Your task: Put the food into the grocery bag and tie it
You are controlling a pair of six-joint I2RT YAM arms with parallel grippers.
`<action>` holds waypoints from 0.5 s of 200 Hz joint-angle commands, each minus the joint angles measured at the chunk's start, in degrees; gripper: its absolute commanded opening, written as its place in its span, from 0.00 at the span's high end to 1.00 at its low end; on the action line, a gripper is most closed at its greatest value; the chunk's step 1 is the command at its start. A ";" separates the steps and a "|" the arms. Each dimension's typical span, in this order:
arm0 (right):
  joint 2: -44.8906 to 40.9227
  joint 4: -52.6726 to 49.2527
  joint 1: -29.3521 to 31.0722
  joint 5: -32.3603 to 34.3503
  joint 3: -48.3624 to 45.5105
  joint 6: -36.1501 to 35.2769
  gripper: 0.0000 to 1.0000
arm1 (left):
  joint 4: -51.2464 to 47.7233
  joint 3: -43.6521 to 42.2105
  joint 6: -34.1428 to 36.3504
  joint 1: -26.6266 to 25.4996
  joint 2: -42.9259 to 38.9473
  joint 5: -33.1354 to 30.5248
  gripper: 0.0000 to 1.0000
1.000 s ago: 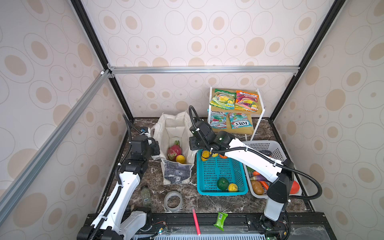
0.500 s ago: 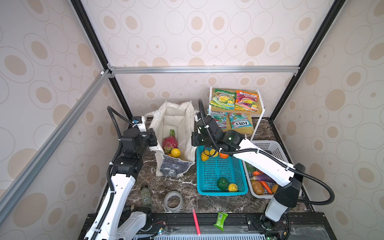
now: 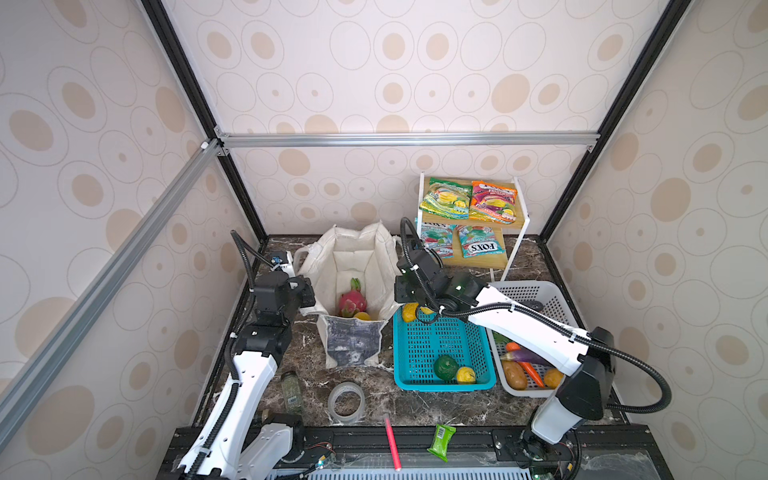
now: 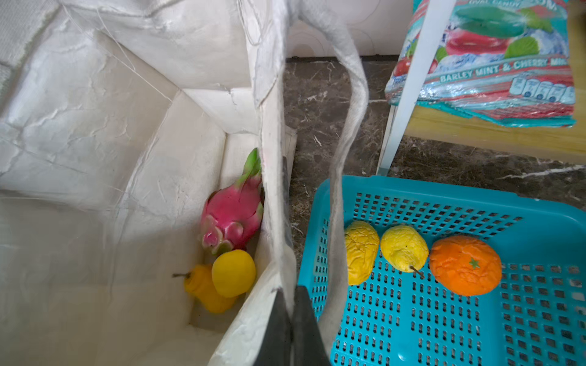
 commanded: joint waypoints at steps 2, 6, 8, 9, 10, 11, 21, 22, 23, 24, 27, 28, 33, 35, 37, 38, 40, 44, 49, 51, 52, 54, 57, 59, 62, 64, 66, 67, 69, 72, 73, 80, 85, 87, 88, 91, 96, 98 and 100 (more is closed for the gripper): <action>3.13 -3.24 -0.24 2.06 4.66 0.90 0.71 | 5.20 0.30 2.48 0.50 -0.31 -2.47 1.00; 3.48 -4.03 -0.25 2.25 5.45 0.72 0.49 | 5.33 -0.05 2.60 0.56 -0.29 -2.48 1.00; 3.63 -4.35 -0.26 2.34 5.86 0.66 0.41 | 5.37 -0.21 2.73 0.56 -0.26 -2.48 1.00; 3.72 -4.70 -0.23 2.38 6.14 0.70 0.38 | 5.45 -0.28 2.75 0.52 -0.34 -2.39 1.00; 3.80 -5.01 -0.21 2.49 6.41 0.67 0.34 | 5.49 -0.36 2.76 0.54 -0.38 -2.35 1.00; 3.85 -5.33 -0.25 2.55 6.67 0.65 0.31 | 5.51 -0.45 2.76 0.50 -0.40 -2.33 1.00; 4.71 -9.89 -0.22 3.80 10.55 0.10 0.01 | 5.54 -0.92 2.44 0.47 -0.31 -1.71 1.00; 4.78 -10.50 -0.21 4.04 11.07 0.10 0.00 | 5.49 -0.94 2.38 0.47 -0.37 -1.61 1.00; 4.86 -11.07 -0.25 4.51 11.56 0.20 0.00 | 5.47 -0.96 2.35 0.47 -0.35 -1.52 1.00; 4.95 -11.66 -0.27 4.96 11.97 0.24 0.00 | 5.46 -0.96 2.30 0.52 -0.39 -1.43 1.00; 5.16 -13.70 -0.23 5.94 13.61 0.48 0.00 | 5.47 -1.05 2.09 0.54 -0.39 -1.27 1.00; 5.18 -14.25 -0.26 6.34 14.01 0.61 0.00 | 5.46 -1.10 2.08 0.51 -0.41 -1.22 1.00; 5.41 -17.51 -0.15 8.26 16.62 1.21 0.00 | 5.60 -1.20 1.69 0.51 -0.53 -0.94 1.00; 5.46 -18.64 -0.14 9.07 17.51 1.35 0.00 | 5.61 -1.29 1.64 0.55 -0.58 -0.85 1.00; 5.42 -19.83 -0.14 9.71 18.44 1.41 0.00 | 5.69 -1.40 1.52 0.53 -0.64 -0.73 1.00; 5.45 -20.30 -0.13 10.02 18.88 1.42 0.00 | 5.70 -1.45 1.44 0.55 -0.62 -0.69 1.00; 5.38 -21.10 -0.18 10.61 19.61 1.32 0.00 | 5.82 -1.55 1.34 0.56 -0.67 -0.58 1.00; 5.25 -22.69 -0.15 11.68 21.06 1.05 0.00 | 5.91 -1.57 1.16 0.52 -0.73 -0.36 1.00; 4.72 -24.12 -0.11 12.69 22.42 0.26 0.00 | 5.97 -1.66 0.97 0.54 -0.75 -0.24 1.00; 4.47 -24.43 -0.11 12.95 22.78 -0.14 0.00 | 5.97 -1.67 1.00 0.55 -0.75 -0.21 1.00; 4.35 -24.54 -0.16 13.05 22.95 -0.45 0.00 | 5.97 -1.67 0.92 0.56 -0.72 -0.16 1.00; 4.03 -24.73 -0.12 13.19 23.18 -1.08 0.00 | 6.02 -1.61 0.85 0.54 -0.69 -0.17 1.00; 3.51 -24.73 -0.18 13.51 23.37 -2.05 0.00 | 5.98 -1.67 0.90 0.55 -0.73 0.03 1.00; 2.98 -24.60 -0.17 13.61 23.46 -2.78 0.00 | 5.95 -1.61 0.92 0.53 -0.79 0.06 1.00; 2.25 -24.17 -0.16 13.78 23.28 -3.88 0.00 | 5.98 -1.54 0.88 0.56 -0.78 0.06 1.00; 1.74 -23.89 -0.17 13.94 23.06 -4.58 0.00 | 5.93 -1.58 0.91 0.52 -0.75 0.18 1.00; 1.11 -23.49 -0.17 14.07 22.79 -5.10 0.00 | 5.96 -1.56 0.87 0.53 -0.73 0.23 1.00; 0.79 -23.28 -0.14 14.18 22.64 -5.35 0.00 | 5.97 -1.53 0.90 0.50 -0.75 0.19 1.00; 0.21 -22.70 -0.18 14.37 22.27 -6.06 0.00 | 5.97 -1.57 0.85 0.52 -0.75 0.21 1.00; -0.78 -21.87 -0.23 14.66 21.64 -6.92 0.00 | 5.91 -1.55 0.76 0.49 -0.76 0.31 1.00; -1.08 -21.50 -0.26 14.70 21.32 -7.23 0.00 | 5.90 -1.57 0.75 0.48 -0.77 0.32 1.00; -3.72 -18.97 -0.36 15.03 19.55 -9.39 0.00 | 5.70 -1.50 0.75 0.48 -0.86 0.41 1.00; -5.56 -16.68 -0.59 15.00 17.93 -10.60 0.00 | 5.63 -1.66 0.59 0.55 -0.87 0.50 1.00; -6.43 -15.82 -0.76 14.89 17.27 -11.02 0.00 | 5.62 -1.63 0.62 0.49 -0.93 0.46 1.00; -6.72 -15.49 -0.83 14.85 16.94 -11.26 0.00 | 5.62 -1.69 0.64 0.53 -0.98 0.53 1.00; -7.93 -14.13 -1.19 14.57 15.96 -11.77 0.00 | 5.61 -1.75 0.56 0.48 -1.03 0.54 1.00; -9.68 -12.23 -1.86 13.91 14.56 -12.09 0.00 | 5.61 -1.87 0.53 0.50 -1.18 0.53 1.00; -10.25 -11.52 -2.42 13.40 13.94 -12.06 0.00 | 5.57 -1.85 0.54 0.48 -1.27 0.45 1.00; -10.92 -11.06 -2.86 12.95 13.55 -11.91 0.00 | 5.61 -1.89 0.58 0.50 -1.34 0.42 1.00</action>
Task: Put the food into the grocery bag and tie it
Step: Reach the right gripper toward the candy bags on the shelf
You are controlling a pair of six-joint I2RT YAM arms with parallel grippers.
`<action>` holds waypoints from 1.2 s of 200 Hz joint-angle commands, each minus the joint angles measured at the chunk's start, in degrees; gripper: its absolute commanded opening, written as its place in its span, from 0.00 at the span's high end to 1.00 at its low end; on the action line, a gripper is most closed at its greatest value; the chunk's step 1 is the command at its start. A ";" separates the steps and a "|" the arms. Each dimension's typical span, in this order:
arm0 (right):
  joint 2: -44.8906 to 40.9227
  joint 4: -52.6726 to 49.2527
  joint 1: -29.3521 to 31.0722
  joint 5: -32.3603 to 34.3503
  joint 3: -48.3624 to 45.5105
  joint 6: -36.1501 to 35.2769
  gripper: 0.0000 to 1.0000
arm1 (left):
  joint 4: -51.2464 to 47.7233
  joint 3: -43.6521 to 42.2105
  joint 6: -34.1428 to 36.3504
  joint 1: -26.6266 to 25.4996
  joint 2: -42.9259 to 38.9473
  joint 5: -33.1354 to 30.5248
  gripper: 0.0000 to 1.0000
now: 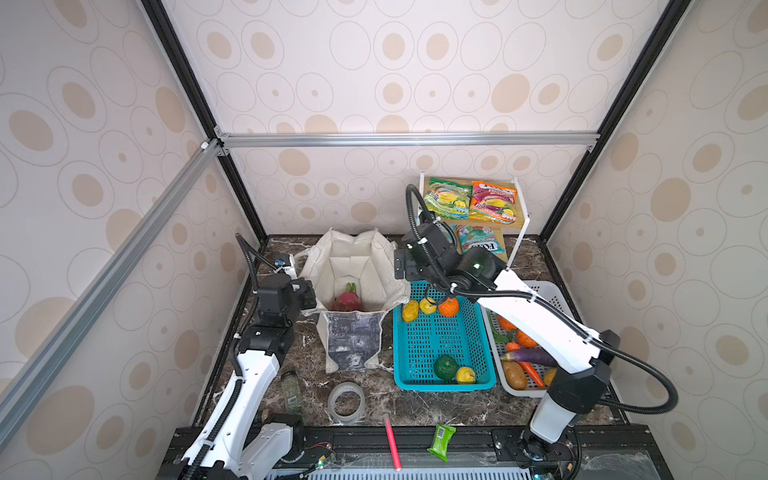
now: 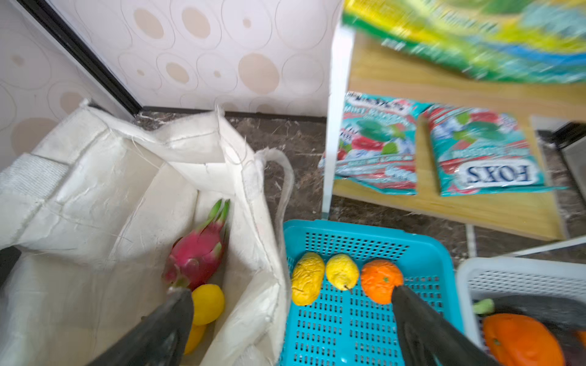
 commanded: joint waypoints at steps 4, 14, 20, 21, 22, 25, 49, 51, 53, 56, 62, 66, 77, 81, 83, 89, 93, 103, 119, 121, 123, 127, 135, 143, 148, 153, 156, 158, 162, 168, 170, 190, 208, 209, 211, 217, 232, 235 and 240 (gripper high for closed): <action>-9.11 5.64 -3.49 0.29 -5.36 -5.02 0.00 | 2.76 -0.03 -0.11 0.44 -1.75 0.36 1.00; -11.65 7.22 -7.17 -4.36 -6.83 -3.25 0.00 | 3.11 -0.21 -0.06 0.42 -2.21 0.17 1.00; -13.00 8.28 -9.65 -7.21 -7.51 -2.45 0.00 | 3.39 -0.39 -0.09 0.41 -2.58 0.13 1.00; -13.18 8.41 -9.99 -7.56 -7.60 -2.33 0.00 | 3.42 -0.47 -0.09 0.45 -2.61 0.14 1.00; -13.35 8.65 -10.25 -8.00 -7.73 -2.18 0.00 | 3.44 -0.52 -0.13 0.43 -2.72 0.19 1.00; -14.01 9.07 -11.40 -9.08 -8.06 -2.02 0.00 | 3.53 -0.63 -0.17 0.46 -2.78 0.24 1.00; -16.51 13.39 -19.06 -14.64 -9.42 -0.38 0.00 | 3.57 -0.91 -0.49 0.41 -2.80 0.90 1.00; -16.47 13.51 -19.70 -15.37 -9.26 0.01 0.00 | 3.60 -0.91 -0.52 0.47 -2.75 0.94 1.00; -16.38 13.54 -20.38 -15.90 -9.09 0.35 0.00 | 3.63 -0.91 -0.59 0.44 -2.60 1.05 1.00; -16.23 13.63 -21.24 -17.13 -8.75 0.87 0.00 | 3.51 -0.85 -0.53 0.44 -2.53 1.12 1.00; -15.76 13.87 -22.95 -19.62 -8.09 1.83 0.02 | 3.43 -0.74 -0.54 0.47 -2.28 1.40 1.00; -15.30 14.09 -23.92 -21.30 -7.61 2.30 0.03 | 3.39 -0.66 -0.55 0.41 -2.10 1.53 1.00; -13.61 14.35 -25.24 -24.25 -5.89 2.89 0.10 | 3.19 -0.48 -0.48 0.42 -1.90 2.07 1.00; -12.90 14.40 -25.56 -24.87 -5.27 2.97 0.12 | 3.29 -0.43 -0.46 0.48 -1.83 2.33 1.00; -12.52 14.38 -25.61 -25.16 -4.95 3.04 0.13 | 3.31 -0.40 -0.51 0.47 -1.87 2.35 1.00; -11.35 14.31 -25.91 -25.96 -3.88 3.15 0.16 | 3.45 -0.45 -0.47 0.46 -1.81 2.57 1.00; -10.48 14.19 -26.05 -26.64 -3.20 3.20 0.19 | 3.45 -0.51 -0.49 0.46 -1.93 2.69 1.00; -8.32 13.99 -26.64 -28.34 -1.40 3.90 0.25 | 3.46 -0.56 -0.51 0.41 -1.94 2.63 1.00; -4.51 13.87 -28.47 -33.06 1.27 6.21 0.39 | 3.54 -0.65 -0.45 0.44 -2.00 2.56 1.00; -4.00 13.82 -28.73 -33.60 1.61 6.60 0.41 | 3.52 -0.63 -0.44 0.41 -2.02 2.60 1.00; -3.57 13.73 -28.95 -34.10 2.00 6.94 0.42 | 3.59 -0.65 -0.37 0.41 -1.94 2.61 1.00; -2.72 13.52 -29.28 -34.98 2.59 7.49 0.43 | 3.55 -0.71 -0.35 0.42 -1.94 2.84 1.00; -1.09 13.25 -29.82 -35.81 3.83 7.90 0.44 | 3.53 -0.65 -0.35 0.46 -1.89 3.06 1.00; 0.15 12.84 -29.83 -35.19 4.94 7.12 0.45 | 3.67 -0.65 -0.39 0.48 -1.72 3.22 1.00; 0.79 12.32 -29.83 -33.96 5.44 6.83 0.45 | 3.62 -0.65 -0.44 0.42 -1.63 3.41 1.00; 1.31 11.88 -29.80 -32.92 5.87 6.68 0.45 | 3.70 -0.73 -0.57 0.45 -1.61 3.52 1.00; 1.63 11.49 -29.81 -32.34 6.12 6.53 0.45 | 3.77 -0.74 -0.63 0.44 -1.60 3.62 1.00; 1.79 11.28 -29.84 -31.97 6.40 6.28 0.45 | 3.78 -0.67 -0.68 0.48 -1.59 3.70 1.00; 2.21 10.83 -29.89 -31.41 6.77 5.86 0.45 | 3.84 -0.69 -0.74 0.49 -1.59 3.80 1.00; 2.73 10.08 -29.84 -30.55 7.42 5.26 0.45 | 3.79 -0.76 -0.79 0.48 -1.56 3.92 1.00; 2.86 9.87 -29.86 -30.33 7.56 5.11 0.45 | 3.83 -0.72 -0.85 0.43 -1.54 3.97 1.00; 3.86 8.80 -30.51 -29.95 7.92 4.94 0.44 | 3.83 -0.62 -0.95 0.47 -1.49 4.24 1.00; 4.13 8.96 -30.64 -29.35 7.38 4.82 0.44 | 3.57 -0.56 -0.91 0.45 -1.40 4.11 1.00; 4.14 9.01 -30.64 -29.26 7.31 4.91 0.44 | 3.60 -0.52 -0.94 0.43 -1.36 4.11 1.00; 4.14 9.05 -30.70 -29.18 7.20 4.98 0.44 | 3.56 -0.51 -0.94 0.48 -1.31 4.07 1.00; 4.21 9.34 -30.70 -28.92 7.03 4.91 0.44 | 3.50 -0.53 -0.98 0.41 -1.29 3.94 1.00; 4.65 9.92 -30.93 -29.50 6.90 5.41 0.44 | 3.55 -0.51 -0.97 0.45 -1.19 3.82 1.00; 4.77 10.08 -30.99 -29.81 6.86 5.50 0.44 | 3.54 -0.51 -1.01 0.42 -1.13 3.77 1.00; 4.96 10.35 -31.15 -30.40 6.82 5.67 0.44 | 3.48 -0.54 -1.01 0.44 -1.05 3.76 1.00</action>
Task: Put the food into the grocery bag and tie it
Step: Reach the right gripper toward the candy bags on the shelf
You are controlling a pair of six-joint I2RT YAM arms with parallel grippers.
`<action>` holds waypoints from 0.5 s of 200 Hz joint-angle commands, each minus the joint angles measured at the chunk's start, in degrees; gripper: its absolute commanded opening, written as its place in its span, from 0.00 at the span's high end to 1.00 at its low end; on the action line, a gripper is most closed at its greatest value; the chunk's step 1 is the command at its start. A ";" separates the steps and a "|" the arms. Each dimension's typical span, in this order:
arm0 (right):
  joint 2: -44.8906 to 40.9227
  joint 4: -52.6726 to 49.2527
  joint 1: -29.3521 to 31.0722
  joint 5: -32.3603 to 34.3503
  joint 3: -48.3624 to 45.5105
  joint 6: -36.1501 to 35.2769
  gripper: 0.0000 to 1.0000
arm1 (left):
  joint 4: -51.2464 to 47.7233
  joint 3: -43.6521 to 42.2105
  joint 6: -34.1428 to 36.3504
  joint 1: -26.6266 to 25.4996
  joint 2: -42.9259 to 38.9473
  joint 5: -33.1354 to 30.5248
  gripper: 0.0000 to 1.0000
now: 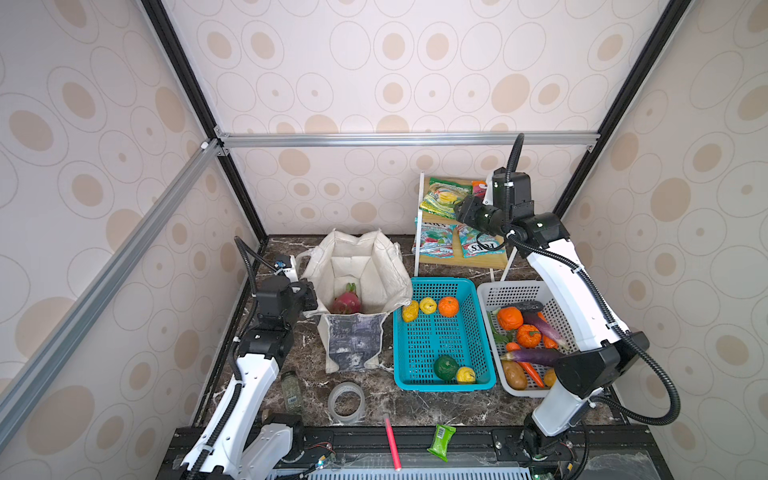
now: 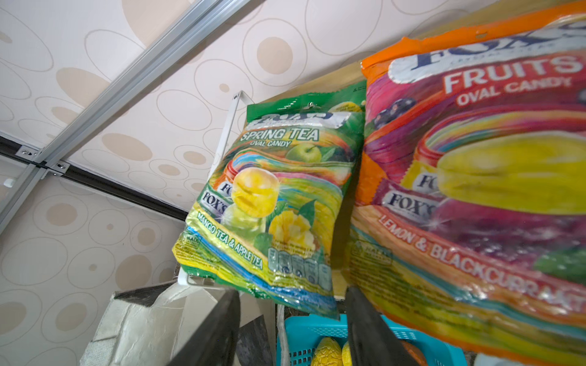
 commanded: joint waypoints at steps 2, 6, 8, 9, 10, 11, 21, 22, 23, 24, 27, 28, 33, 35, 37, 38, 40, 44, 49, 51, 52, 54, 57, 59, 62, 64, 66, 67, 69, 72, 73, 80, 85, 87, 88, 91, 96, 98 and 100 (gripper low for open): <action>0.80 0.32 -0.71 -0.51 1.00 0.30 0.45 | 2.35 0.71 -0.34 0.44 0.23 0.48 1.00; 1.00 0.52 -0.73 -1.04 1.00 0.52 0.45 | 2.36 0.82 -0.34 0.43 0.32 0.48 1.00; 1.03 0.61 -0.80 -1.32 1.07 0.62 0.45 | 2.22 0.83 -0.33 0.39 0.28 0.48 1.00; 1.08 0.67 -0.77 -1.44 1.03 0.69 0.45 | 2.24 0.80 -0.33 0.39 0.28 0.48 1.00; 1.15 0.69 -0.75 -1.55 1.02 0.77 0.45 | 2.20 0.78 -0.29 0.43 0.28 0.48 1.00; 1.22 0.71 -0.79 -1.60 1.01 0.82 0.45 | 2.19 0.82 -0.31 0.41 0.28 0.48 1.00; 1.68 1.20 -0.99 -2.62 1.00 1.21 0.45 | 2.09 0.94 -0.28 0.45 0.36 0.33 1.00; 1.71 1.23 -1.04 -2.71 1.00 1.21 0.45 | 2.09 0.94 -0.26 0.42 0.36 0.32 1.00; 1.77 1.24 -1.02 -2.79 1.00 1.25 0.45 | 2.04 0.95 -0.25 0.45 0.36 0.31 1.00; 1.80 1.25 -1.01 -2.84 1.00 1.32 0.45 | 2.06 0.95 -0.25 0.41 0.36 0.26 1.00; 2.01 1.37 -1.10 -3.00 1.00 1.43 0.45 | 1.97 0.90 -0.23 0.47 0.37 0.16 1.00; 2.05 1.40 -1.14 -3.07 1.00 1.45 0.45 | 1.98 0.92 -0.24 0.47 0.37 0.14 1.00; 2.31 1.49 -1.18 -3.28 1.00 1.68 0.45 | 1.99 0.90 -0.17 0.39 0.29 0.00 1.00; 2.41 1.51 -1.18 -3.38 1.00 1.79 0.45 | 1.99 0.91 -0.22 0.39 0.28 -0.04 1.00; 2.50 1.56 -1.29 -3.51 1.00 1.90 0.45 | 1.95 0.94 -0.24 0.45 0.27 -0.05 1.00; 2.56 1.58 -1.36 -3.59 1.00 1.91 0.45 | 2.02 0.94 -0.24 0.42 0.27 -0.05 1.00; 2.67 1.60 -1.35 -3.76 1.00 1.98 0.45 | 2.00 0.95 -0.18 0.46 0.25 -0.05 1.00; 2.90 1.69 -1.47 -4.09 1.00 2.18 0.45 | 1.99 0.95 -0.21 0.41 0.27 -0.11 1.00; 3.16 1.85 -1.57 -4.53 1.00 2.42 0.45 | 1.95 0.90 -0.19 0.47 0.13 -0.14 1.00; 3.33 1.86 -1.67 -4.79 1.00 2.54 0.45 | 1.98 0.91 -0.16 0.47 0.11 -0.14 1.00; 3.37 1.95 -1.69 -4.89 1.00 2.67 0.45 | 1.99 0.93 -0.16 0.43 0.10 -0.14 1.00; 3.47 1.98 -1.70 -5.07 1.04 2.78 0.44 | 1.99 0.90 -0.22 0.46 0.10 -0.14 1.00; 3.67 2.09 -1.78 -5.41 1.13 2.94 0.44 | 1.99 0.93 -0.16 0.47 0.14 -0.14 1.00; 3.81 2.16 -1.85 -5.67 1.16 3.07 0.44 | 1.95 0.94 -0.20 0.45 0.13 -0.14 1.00; 4.03 2.27 -1.88 -6.10 1.25 3.19 0.44 | 2.01 0.95 -0.22 0.39 0.10 -0.14 1.00; 4.16 2.34 -1.88 -6.34 1.33 3.33 0.44 | 2.00 0.95 -0.17 0.43 0.14 -0.14 1.00; 4.28 2.38 -1.88 -6.56 1.39 3.39 0.44 | 2.00 0.95 -0.16 0.42 0.11 -0.14 1.00; 4.33 2.39 -1.88 -6.65 1.46 3.40 0.44 | 1.95 0.95 -0.20 0.40 0.10 -0.14 1.00; 4.54 2.39 -1.88 -6.88 1.55 3.47 0.44 | 1.98 0.95 -0.14 0.43 0.10 -0.14 1.00; 4.72 2.41 -1.89 -7.12 1.67 3.61 0.44 | 1.99 0.95 -0.08 0.43 0.12 -0.14 1.00; 4.81 2.44 -1.93 -7.24 1.69 3.55 0.44 | 1.99 0.95 -0.07 0.45 0.15 -0.14 1.00; 5.19 2.48 -1.92 -7.70 1.96 3.80 0.47 | 1.87 0.93 -0.07 0.41 0.15 -0.14 1.00; 5.36 2.50 -1.93 -7.91 2.12 3.95 0.49 | 1.88 0.95 -0.13 0.43 0.12 -0.18 1.00; 5.44 2.46 -1.93 -8.03 2.18 4.00 0.51 | 1.83 0.99 -0.11 0.46 0.13 -0.21 1.00; 5.48 2.47 -1.91 -8.05 2.16 4.01 0.51 | 1.83 1.01 -0.09 0.47 0.11 -0.22 1.00; 5.56 2.48 -1.88 -8.11 2.27 4.06 0.54 | 1.74 1.03 -0.04 0.45 0.10 -0.22 1.00; 5.67 2.56 -1.92 -8.23 2.32 4.15 0.59 | 1.74 1.03 0.01 0.41 0.06 -0.31 1.00; 5.65 2.52 -1.91 -8.24 2.34 4.19 0.61 | 1.75 1.03 -0.05 0.46 0.02 -0.31 1.00; 5.62 2.60 -1.95 -8.24 2.32 4.28 0.63 | 1.74 0.97 -0.11 0.42 0.01 -0.31 1.00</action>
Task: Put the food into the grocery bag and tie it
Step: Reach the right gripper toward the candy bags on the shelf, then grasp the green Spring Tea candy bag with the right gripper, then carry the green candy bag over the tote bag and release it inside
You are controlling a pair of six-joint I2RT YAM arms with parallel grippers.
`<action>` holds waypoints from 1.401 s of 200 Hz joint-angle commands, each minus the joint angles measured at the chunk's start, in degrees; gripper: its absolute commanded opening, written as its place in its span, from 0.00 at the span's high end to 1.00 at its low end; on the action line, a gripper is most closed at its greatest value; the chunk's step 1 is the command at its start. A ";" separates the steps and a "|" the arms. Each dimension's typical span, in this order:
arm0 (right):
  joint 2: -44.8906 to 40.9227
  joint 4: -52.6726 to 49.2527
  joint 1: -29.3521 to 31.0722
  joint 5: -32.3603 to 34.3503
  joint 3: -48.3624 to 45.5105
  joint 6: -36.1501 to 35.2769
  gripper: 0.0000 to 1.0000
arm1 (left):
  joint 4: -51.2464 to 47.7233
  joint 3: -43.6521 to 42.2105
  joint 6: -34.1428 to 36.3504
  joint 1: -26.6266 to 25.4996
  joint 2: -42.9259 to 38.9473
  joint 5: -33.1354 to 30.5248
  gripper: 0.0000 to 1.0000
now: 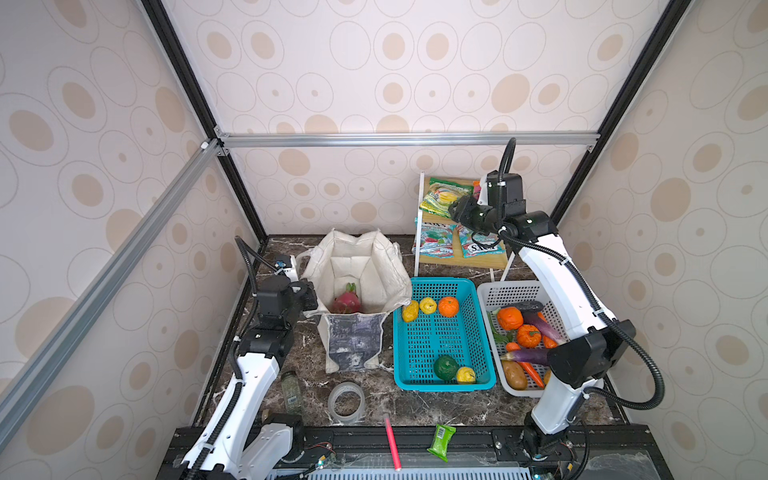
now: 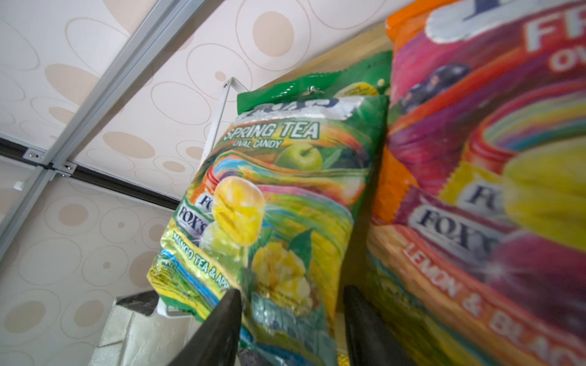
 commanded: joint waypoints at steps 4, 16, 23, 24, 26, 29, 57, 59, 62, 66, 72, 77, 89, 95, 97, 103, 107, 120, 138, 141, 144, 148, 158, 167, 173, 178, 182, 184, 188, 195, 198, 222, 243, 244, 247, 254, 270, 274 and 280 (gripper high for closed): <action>0.93 -0.19 -0.36 -2.02 1.66 1.18 0.68 | 1.62 1.02 -0.08 0.45 -0.39 -0.21 1.00; 0.87 -0.19 -0.41 -2.18 1.99 1.23 0.80 | 1.66 0.95 -0.11 0.44 -0.48 -0.16 1.00; 0.80 -0.41 -0.42 -2.27 2.40 0.93 0.85 | 1.72 0.94 -0.19 0.40 -0.58 -0.13 1.00; 0.79 -0.52 -0.43 -2.27 2.48 0.88 0.86 | 1.73 0.94 -0.17 0.43 -0.59 -0.08 1.00; 0.78 -0.66 -0.41 -2.28 2.61 0.84 0.87 | 1.73 0.88 -0.23 0.44 -0.60 -0.08 1.00; 0.78 -0.83 -0.39 -2.32 2.89 0.69 0.88 | 1.73 0.87 -0.23 0.46 -0.68 -0.04 1.00; 0.16 -3.12 -0.37 -4.38 5.54 -0.92 1.00 | 1.93 1.03 -0.13 0.45 -1.14 0.58 1.00; 0.05 -3.14 -0.38 -4.67 5.55 -0.99 1.00 | 1.93 0.97 -0.08 0.40 -1.20 0.74 1.00; -0.20 -3.09 -0.41 -5.10 5.55 -1.06 1.00 | 2.16 0.89 -0.09 0.41 -1.35 1.02 1.00; -0.49 -3.02 -0.42 -5.63 5.55 -1.13 1.00 | 2.40 0.78 -0.12 0.41 -1.50 1.31 1.00; -0.89 -2.91 -0.38 -6.46 5.65 -1.25 1.00 | 2.73 0.54 -0.08 0.45 -1.97 1.55 1.00; -1.09 -2.99 -0.27 -7.09 5.81 -1.34 1.00 | 2.81 0.43 -0.15 0.39 -2.21 1.51 1.00; -1.57 -3.15 -0.18 -8.60 6.42 -1.68 1.00 | 2.71 0.35 0.00 0.38 -2.47 1.08 1.00; -1.68 -3.62 -0.08 -9.10 6.81 -1.90 1.00 | 2.62 0.42 0.02 0.38 -2.49 0.88 1.00; -1.68 -3.85 -0.04 -9.19 6.92 -1.96 1.00 | 2.61 0.42 0.02 0.38 -2.46 0.86 1.00; -1.94 -4.38 0.15 -9.48 7.35 -2.21 1.00 | 2.46 0.50 0.06 0.32 -2.45 0.77 1.00; -2.07 -4.75 0.40 -9.64 7.67 -2.45 1.00 | 2.39 0.53 0.09 0.38 -2.36 0.72 1.00; -2.82 -5.69 1.10 -10.03 8.12 -3.67 1.00 | 2.15 0.69 0.27 0.34 -2.21 0.68 1.00; -4.26 -6.03 2.30 -9.21 8.26 -5.63 1.00 | 2.08 0.62 0.37 0.34 -2.45 0.25 1.00; -4.50 -6.18 2.38 -9.03 8.34 -5.86 1.00 | 2.04 0.60 0.42 0.35 -2.49 0.17 1.00; -4.64 -6.35 2.42 -8.90 8.52 -5.97 1.00 | 2.05 0.60 0.44 0.38 -2.53 0.08 1.00; -4.82 -6.75 2.53 -8.84 8.97 -6.22 1.00 | 2.04 0.65 0.46 0.34 -2.50 0.06 1.00; -5.15 -7.70 2.71 -8.87 10.03 -6.68 1.00 | 2.00 0.59 0.43 0.32 -2.32 0.06 1.00; -5.66 -8.13 2.98 -8.92 10.55 -7.00 1.00 | 1.95 0.63 0.38 0.37 -2.17 0.37 1.00; -6.17 -8.18 3.25 -8.92 10.56 -7.13 1.00 | 1.99 0.69 0.45 0.35 -2.05 0.65 1.00; -6.61 -8.13 3.54 -8.97 10.48 -7.16 1.00 | 1.99 0.79 0.43 0.38 -1.91 0.89 1.00; -6.90 -8.10 3.76 -9.00 10.43 -7.21 1.00 | 1.99 0.82 0.42 0.38 -1.84 1.01 1.00; -7.10 -8.16 3.82 -9.10 10.40 -7.24 1.00 | 1.95 0.81 0.45 0.38 -1.84 1.02 1.00; -7.41 -8.17 4.14 -9.13 10.35 -7.36 1.00 | 1.91 0.85 0.44 0.34 -1.71 1.01 1.00; -7.95 -8.09 4.61 -9.02 10.14 -7.55 1.00 | 1.91 0.85 0.45 0.38 -1.66 0.96 1.00; -8.19 -8.03 4.86 -9.02 10.05 -7.52 1.00 | 1.91 0.79 0.44 0.33 -1.66 0.94 1.00; -9.66 -8.16 6.90 -8.11 9.94 -7.81 1.00 | 1.91 0.85 0.45 0.38 -1.83 0.77 1.00; -11.10 -7.66 9.71 -6.93 9.21 -8.33 1.00 | 1.65 0.95 0.48 0.38 -1.83 0.59 1.00; -11.18 -7.61 9.87 -6.89 9.18 -8.37 1.00 | 1.69 0.95 0.51 0.38 -1.83 0.59 1.00; -11.36 -7.45 10.35 -6.71 9.04 -8.45 1.00 | 1.69 0.90 0.50 0.33 -1.81 0.63 1.00; -11.84 -7.23 11.58 -6.23 8.64 -8.73 1.00 | 1.74 0.92 0.55 0.38 -1.82 0.68 1.00; -12.85 -6.08 14.94 -4.83 6.74 -9.17 1.00 | 1.69 0.92 0.46 0.38 -1.62 0.65 1.00; -12.94 -5.64 15.80 -4.62 6.14 -9.27 1.00 | 1.66 0.93 0.53 0.34 -1.50 0.67 1.00; -13.18 -5.07 16.87 -4.34 5.58 -9.33 1.00 | 1.64 0.91 0.39 0.37 -1.46 0.68 1.00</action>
